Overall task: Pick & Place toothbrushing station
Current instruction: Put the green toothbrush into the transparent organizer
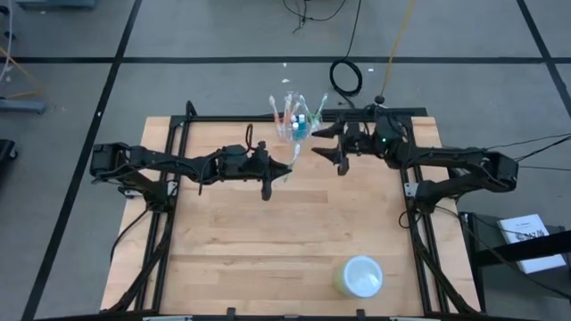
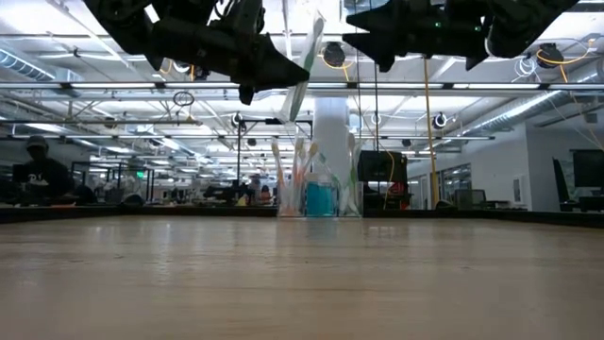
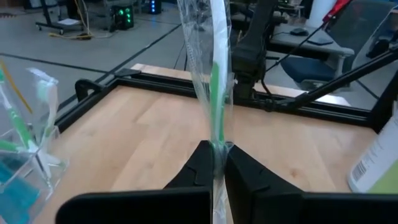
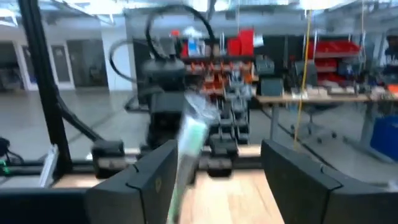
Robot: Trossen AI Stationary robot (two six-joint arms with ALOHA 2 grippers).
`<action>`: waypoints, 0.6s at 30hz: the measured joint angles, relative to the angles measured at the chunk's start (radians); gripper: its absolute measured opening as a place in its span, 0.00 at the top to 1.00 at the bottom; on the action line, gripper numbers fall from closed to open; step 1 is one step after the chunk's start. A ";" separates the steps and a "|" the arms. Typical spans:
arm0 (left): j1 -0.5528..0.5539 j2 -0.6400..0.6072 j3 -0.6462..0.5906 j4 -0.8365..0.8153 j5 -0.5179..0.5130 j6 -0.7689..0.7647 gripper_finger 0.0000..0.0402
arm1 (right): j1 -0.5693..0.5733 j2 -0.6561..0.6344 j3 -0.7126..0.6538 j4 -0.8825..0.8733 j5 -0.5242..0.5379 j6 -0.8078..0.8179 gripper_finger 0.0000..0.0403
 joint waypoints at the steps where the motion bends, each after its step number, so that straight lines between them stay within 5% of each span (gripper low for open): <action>1: 0.000 0.000 0.000 0.000 -0.002 -0.003 0.98 | 0.010 0.010 0.002 0.019 0.001 0.003 0.43; 18: -0.004 0.000 0.000 -0.008 -0.011 -0.013 0.97 | 0.069 0.176 0.086 0.092 0.025 0.046 0.38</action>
